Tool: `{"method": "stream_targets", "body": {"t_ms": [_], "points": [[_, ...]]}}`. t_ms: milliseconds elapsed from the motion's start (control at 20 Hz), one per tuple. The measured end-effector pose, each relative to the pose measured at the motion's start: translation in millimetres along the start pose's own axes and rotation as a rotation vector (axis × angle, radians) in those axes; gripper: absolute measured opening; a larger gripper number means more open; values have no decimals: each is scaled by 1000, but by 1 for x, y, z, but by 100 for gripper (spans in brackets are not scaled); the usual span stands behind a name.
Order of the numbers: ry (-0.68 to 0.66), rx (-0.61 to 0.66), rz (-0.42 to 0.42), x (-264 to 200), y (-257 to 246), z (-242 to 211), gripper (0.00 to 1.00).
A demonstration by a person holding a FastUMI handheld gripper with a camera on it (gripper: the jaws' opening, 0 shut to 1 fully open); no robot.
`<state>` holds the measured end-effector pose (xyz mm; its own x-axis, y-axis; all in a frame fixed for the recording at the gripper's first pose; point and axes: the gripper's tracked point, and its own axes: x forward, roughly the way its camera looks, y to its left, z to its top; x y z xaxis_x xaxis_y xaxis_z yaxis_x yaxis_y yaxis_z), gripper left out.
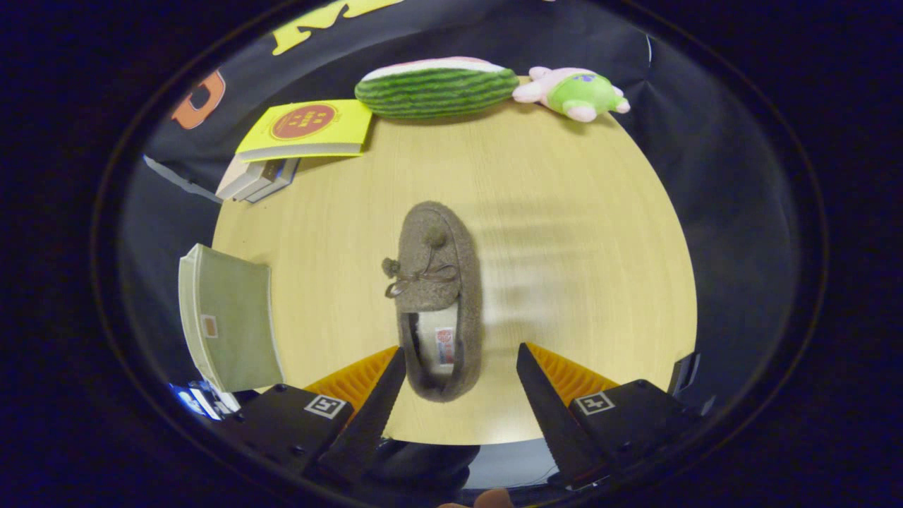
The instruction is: Open the storage box then place both shoes into the box .Put the left shoe in first, then the right shoe, with the right side of both shoes facing outward in a uniform manner.
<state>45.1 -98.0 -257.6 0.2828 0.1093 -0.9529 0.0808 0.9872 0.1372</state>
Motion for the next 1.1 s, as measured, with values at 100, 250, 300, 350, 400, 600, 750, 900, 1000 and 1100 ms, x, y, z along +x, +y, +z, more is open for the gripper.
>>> {"method": "stream_targets", "body": {"t_ms": [100,250,300,350,400,600,750,900,1000,1100], "points": [[29,15,27,17,2,2,100],[64,19,25,40,0,6,100],[78,18,30,45,1,8,100],[94,20,37,48,1,7,99],[108,14,46,51,3,7,97],[139,-22,48,61,7,7,70],[162,-61,1,64,-1,6,46],[172,-63,-27,65,-7,8,17],[168,-44,-23,63,-6,8,6],[183,31,16,57,4,2,6]]}}
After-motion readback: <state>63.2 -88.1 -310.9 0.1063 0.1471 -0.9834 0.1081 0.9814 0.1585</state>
